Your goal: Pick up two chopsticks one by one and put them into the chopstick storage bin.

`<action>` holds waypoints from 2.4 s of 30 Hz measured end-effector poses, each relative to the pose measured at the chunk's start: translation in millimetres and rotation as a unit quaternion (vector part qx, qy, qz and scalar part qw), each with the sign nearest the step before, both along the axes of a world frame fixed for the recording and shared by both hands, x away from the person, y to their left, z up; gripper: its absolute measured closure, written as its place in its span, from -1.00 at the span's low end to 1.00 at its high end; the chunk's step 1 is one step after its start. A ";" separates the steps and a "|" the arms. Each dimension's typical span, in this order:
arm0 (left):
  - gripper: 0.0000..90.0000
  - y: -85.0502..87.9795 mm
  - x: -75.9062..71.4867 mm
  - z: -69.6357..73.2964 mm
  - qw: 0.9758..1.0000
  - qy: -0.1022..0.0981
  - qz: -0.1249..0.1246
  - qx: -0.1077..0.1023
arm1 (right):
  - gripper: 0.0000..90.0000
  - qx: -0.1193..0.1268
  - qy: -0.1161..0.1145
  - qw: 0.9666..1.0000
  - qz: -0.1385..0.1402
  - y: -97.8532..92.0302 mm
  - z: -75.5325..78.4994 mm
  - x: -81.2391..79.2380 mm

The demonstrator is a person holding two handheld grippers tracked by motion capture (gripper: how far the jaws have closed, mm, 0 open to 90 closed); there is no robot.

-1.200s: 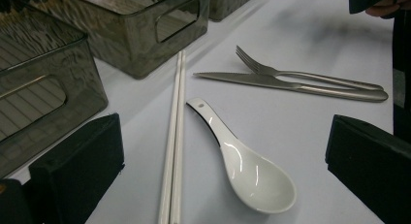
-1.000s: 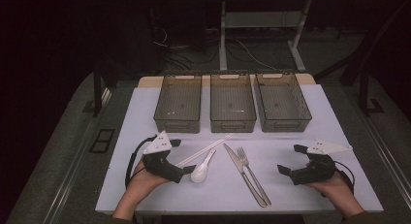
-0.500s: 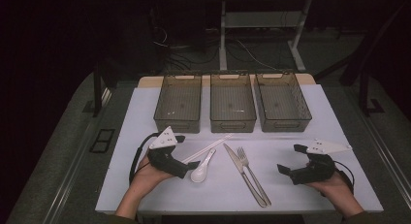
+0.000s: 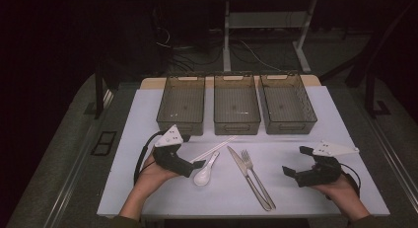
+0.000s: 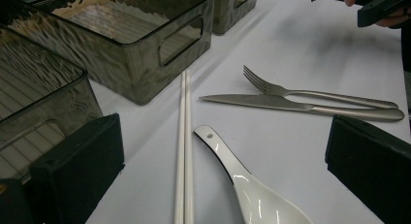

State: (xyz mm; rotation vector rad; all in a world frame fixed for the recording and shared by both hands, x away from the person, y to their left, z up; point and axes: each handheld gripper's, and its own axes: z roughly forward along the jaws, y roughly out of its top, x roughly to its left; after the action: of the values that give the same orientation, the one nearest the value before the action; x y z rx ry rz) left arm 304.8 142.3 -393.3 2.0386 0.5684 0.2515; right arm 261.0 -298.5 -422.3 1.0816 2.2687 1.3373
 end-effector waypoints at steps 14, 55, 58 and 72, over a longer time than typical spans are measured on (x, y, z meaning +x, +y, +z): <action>-1.00 -9.0 10.4 3.4 1.000 -0.002 -0.007 0.001 | -0.98 0.002 0.002 1.000 -0.006 -0.5 0.1 0.1; 0.19 -5.7 48.8 -21.9 0.995 0.078 0.019 0.051 | -0.98 0.002 0.002 1.000 -0.006 -0.6 0.0 0.1; 0.31 -5.1 49.4 -23.9 0.995 0.081 0.013 0.061 | -0.98 0.002 0.002 1.000 -0.007 -0.6 0.1 0.0; 0.62 -8.5 50.7 -35.8 0.991 0.115 0.009 0.073 | -0.98 0.002 0.002 1.000 -0.006 -1.1 -0.1 0.2</action>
State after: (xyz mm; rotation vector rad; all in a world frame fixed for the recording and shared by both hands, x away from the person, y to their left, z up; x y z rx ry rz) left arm 355.5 133.8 -429.0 2.2225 0.7283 0.0692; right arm 261.2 -299.6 -422.4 1.0982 2.2608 1.3358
